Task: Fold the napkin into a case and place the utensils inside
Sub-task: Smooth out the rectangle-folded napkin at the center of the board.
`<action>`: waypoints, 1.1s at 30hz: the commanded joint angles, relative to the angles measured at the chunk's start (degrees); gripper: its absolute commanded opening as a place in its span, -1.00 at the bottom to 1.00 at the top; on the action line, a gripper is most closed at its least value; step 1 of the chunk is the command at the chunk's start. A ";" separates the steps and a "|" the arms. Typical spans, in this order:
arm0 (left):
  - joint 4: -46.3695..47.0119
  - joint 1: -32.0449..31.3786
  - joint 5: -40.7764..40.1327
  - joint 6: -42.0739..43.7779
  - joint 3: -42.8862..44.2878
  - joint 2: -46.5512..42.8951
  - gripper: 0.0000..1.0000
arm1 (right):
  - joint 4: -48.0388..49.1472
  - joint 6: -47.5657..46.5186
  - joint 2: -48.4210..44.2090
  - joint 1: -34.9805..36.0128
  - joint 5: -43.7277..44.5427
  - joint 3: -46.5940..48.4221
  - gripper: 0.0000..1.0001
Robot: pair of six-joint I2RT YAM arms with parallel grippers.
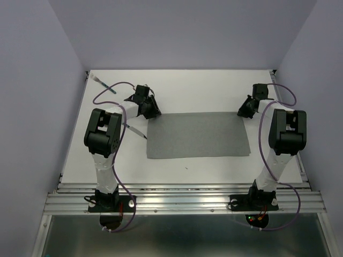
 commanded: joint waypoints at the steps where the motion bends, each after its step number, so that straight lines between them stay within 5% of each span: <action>1: -5.56 -0.50 -2.45 0.51 -1.34 -1.40 -0.07 | -1.32 -1.03 -0.80 -0.48 2.46 0.81 -0.72; 33: -8.03 3.98 -7.65 2.53 0.25 -1.76 -0.06 | -2.47 -2.79 -0.63 -0.48 4.83 1.25 -0.72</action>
